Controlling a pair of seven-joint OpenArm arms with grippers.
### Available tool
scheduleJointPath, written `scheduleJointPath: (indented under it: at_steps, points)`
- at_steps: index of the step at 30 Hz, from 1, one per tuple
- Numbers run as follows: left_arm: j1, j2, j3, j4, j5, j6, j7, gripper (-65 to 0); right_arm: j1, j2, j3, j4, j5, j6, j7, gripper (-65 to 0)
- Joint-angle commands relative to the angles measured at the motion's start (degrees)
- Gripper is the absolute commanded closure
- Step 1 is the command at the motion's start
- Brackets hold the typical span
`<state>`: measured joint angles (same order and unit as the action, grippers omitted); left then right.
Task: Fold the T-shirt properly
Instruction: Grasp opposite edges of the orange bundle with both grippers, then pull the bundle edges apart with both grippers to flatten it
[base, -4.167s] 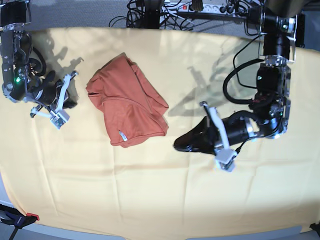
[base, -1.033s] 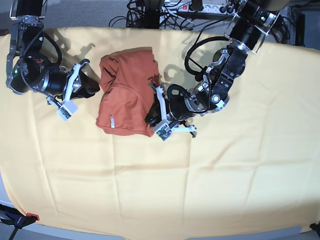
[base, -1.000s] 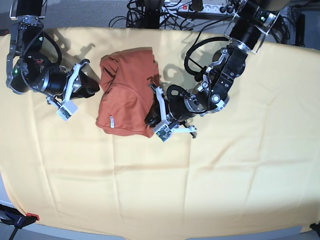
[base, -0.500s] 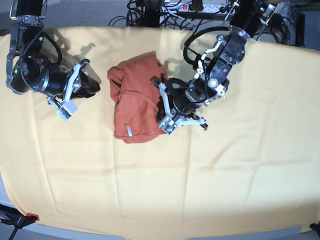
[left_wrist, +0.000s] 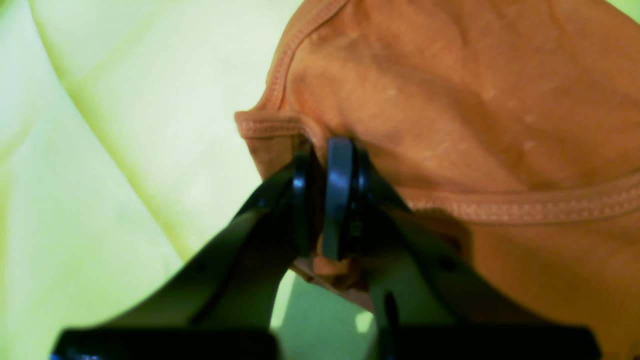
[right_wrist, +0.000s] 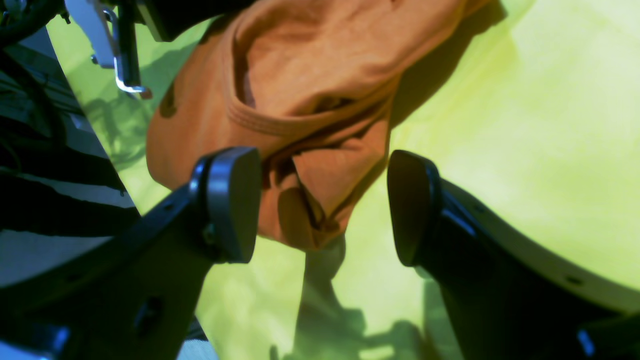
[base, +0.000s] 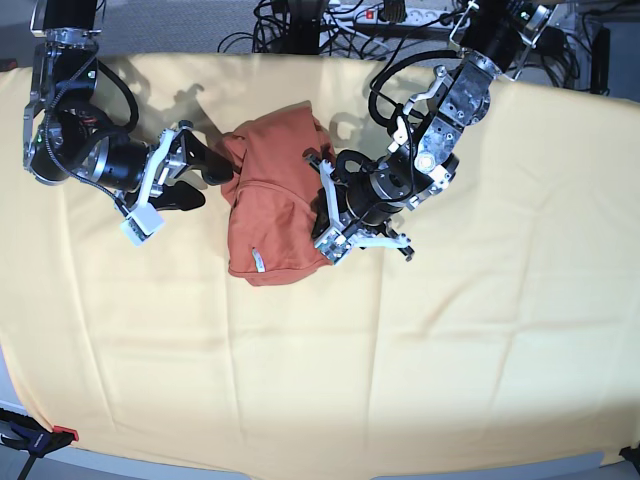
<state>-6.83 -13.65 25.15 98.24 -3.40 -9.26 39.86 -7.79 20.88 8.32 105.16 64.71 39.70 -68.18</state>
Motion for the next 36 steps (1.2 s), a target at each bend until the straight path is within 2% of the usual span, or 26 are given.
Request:
scheduleJointPath:
  at_steps: [1,4,10,16,18,24,25,28,31,36]
  points:
    - [-0.8,0.0,-0.2,1.1,0.0,-0.1,-1.3,0.0,0.3,0.5,0.1,0.8,1.1,0.3,1.1,-41.7]
    - [-0.9,0.0,-0.2,1.1,0.0,-0.1,-1.4,0.0,-0.5,-0.2,-1.6,0.8,-1.6,0.3,1.1,-41.7]
    - [-1.5,0.0,-0.2,1.1,0.0,-0.1,-1.5,0.0,-1.2,-0.2,-6.5,0.7,-14.6,0.3,7.1,-41.7]
    - [-1.6,0.0,-0.2,1.1,-0.1,-0.1,-1.5,0.0,-1.2,-0.3,-6.5,0.7,-15.5,0.3,12.1,-40.9]
    - [-1.6,0.0,-0.2,1.1,0.0,-0.1,-1.7,0.0,-1.2,-0.3,-6.5,0.7,-15.5,0.3,12.1,-34.9]
    - [-1.6,0.0,-0.2,1.1,0.0,-0.1,-2.1,0.0,-1.9,-0.3,-7.4,0.7,-15.7,0.3,12.0,-3.4]
    - [-1.6,0.0,-0.2,1.1,0.0,-0.1,-2.1,0.0,-2.1,-0.3,-7.5,0.7,-15.8,0.3,12.0,0.0]
    - [-2.0,-0.3,-0.2,1.1,0.0,-0.1,-2.1,0.0,-2.0,-0.2,-7.5,0.8,-19.1,0.3,12.1,0.0]
    - [-2.8,-2.1,-0.2,1.1,0.0,-0.1,-2.1,0.0,-2.1,-0.2,-7.5,0.8,-23.2,0.3,12.0,0.0]
    - [-3.2,-5.1,-0.2,1.1,0.0,-0.1,-1.7,0.0,-2.2,-0.1,-7.5,0.8,-24.6,0.3,11.6,0.0]
